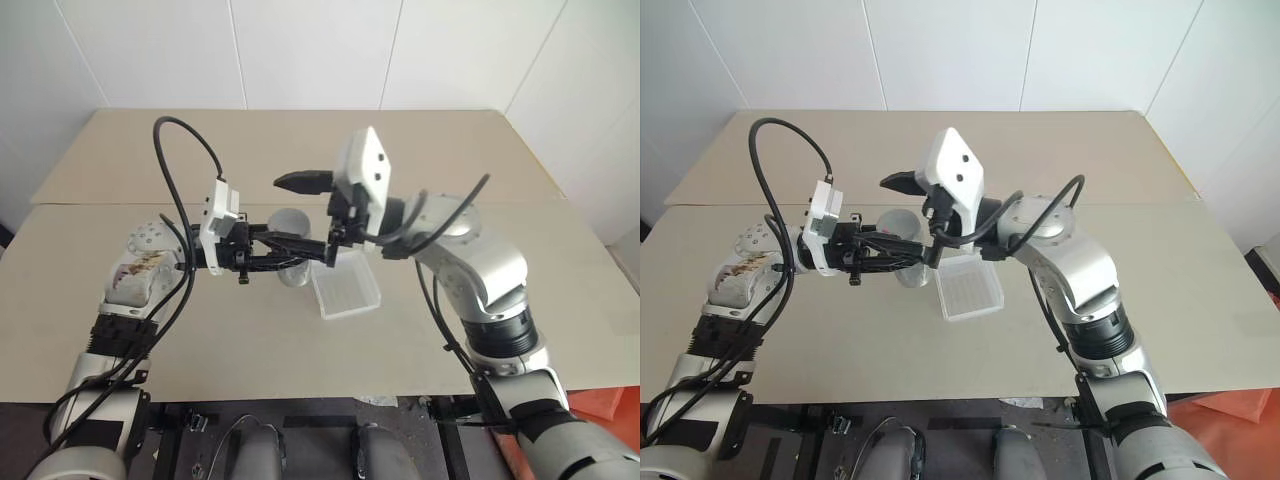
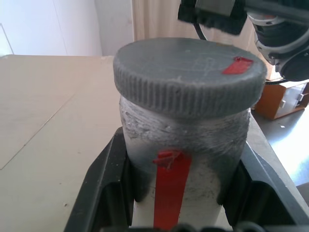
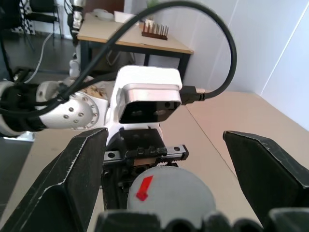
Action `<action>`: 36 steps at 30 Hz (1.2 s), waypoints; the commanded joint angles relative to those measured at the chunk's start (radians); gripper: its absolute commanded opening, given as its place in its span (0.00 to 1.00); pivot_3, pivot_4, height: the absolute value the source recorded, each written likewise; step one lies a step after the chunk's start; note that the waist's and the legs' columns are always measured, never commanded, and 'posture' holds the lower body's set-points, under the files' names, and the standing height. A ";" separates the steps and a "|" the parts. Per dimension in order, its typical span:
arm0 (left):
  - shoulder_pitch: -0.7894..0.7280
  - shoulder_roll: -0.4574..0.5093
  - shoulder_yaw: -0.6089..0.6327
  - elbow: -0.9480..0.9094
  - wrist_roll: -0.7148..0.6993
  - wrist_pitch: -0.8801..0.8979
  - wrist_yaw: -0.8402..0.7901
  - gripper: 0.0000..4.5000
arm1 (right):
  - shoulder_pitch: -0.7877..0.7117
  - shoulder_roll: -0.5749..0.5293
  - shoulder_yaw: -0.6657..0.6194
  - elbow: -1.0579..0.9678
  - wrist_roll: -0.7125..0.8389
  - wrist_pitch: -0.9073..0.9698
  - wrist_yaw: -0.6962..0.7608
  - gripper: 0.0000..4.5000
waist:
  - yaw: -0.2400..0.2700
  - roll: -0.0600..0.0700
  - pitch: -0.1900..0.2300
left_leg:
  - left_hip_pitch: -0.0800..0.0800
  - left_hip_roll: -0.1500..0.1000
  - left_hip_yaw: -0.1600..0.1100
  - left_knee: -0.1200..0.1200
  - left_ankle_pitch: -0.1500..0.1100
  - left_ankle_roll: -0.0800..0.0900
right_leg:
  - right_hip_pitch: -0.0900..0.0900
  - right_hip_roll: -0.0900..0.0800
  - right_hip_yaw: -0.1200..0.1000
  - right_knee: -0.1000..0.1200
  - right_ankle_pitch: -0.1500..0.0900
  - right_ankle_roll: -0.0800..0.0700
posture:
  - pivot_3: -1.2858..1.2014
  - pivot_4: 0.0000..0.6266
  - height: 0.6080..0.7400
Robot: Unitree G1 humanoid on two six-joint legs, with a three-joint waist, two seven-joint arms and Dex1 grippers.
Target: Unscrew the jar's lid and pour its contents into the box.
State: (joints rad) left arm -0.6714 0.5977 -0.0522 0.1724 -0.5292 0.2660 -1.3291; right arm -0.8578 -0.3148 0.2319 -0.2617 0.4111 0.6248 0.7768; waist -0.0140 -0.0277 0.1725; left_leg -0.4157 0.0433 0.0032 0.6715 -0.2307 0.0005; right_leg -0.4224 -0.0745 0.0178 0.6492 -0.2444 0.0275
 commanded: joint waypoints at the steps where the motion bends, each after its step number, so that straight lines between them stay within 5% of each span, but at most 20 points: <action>1: -0.014 0.008 0.033 -0.048 -0.012 0.004 -0.001 0.43 | -0.042 0.033 0.021 0.036 -0.047 -0.004 -0.049 0.99 | 0.000 0.000 0.000 | 0.000 0.000 0.000 0.000 0.000 0.000 | 0.000 0.000 0.000 0.000 0.000 0.000 | 0.52 0.24 1.00; 25: 0.017 0.087 0.091 -0.071 -0.043 0.035 -0.087 0.43 | 0.004 -0.097 -0.116 0.136 0.012 -0.114 0.078 0.99 | 0.000 0.000 0.000 | 0.000 0.000 0.000 0.000 0.000 0.000 | 0.000 0.000 0.000 0.000 0.000 0.000 | 0.52 0.24 1.00; 36: 0.014 0.081 0.103 -0.059 -0.034 0.035 -0.082 0.43 | 0.061 -0.167 -0.158 0.031 0.083 -0.103 0.169 0.99 | -0.001 0.000 0.000 | 0.000 0.000 0.000 0.000 0.000 0.000 | 0.000 0.000 0.000 0.000 0.000 0.000 | 0.52 0.24 1.00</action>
State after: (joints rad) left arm -0.6412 0.6812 0.0290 0.1300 -0.5516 0.3066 -1.4195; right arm -0.7888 -0.4741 0.1030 -0.1513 0.4556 0.5301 0.9236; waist -0.0146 -0.0277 0.1725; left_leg -0.4157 0.0436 0.0034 0.6712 -0.2307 0.0005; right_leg -0.4226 -0.0742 0.0178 0.6490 -0.2444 0.0274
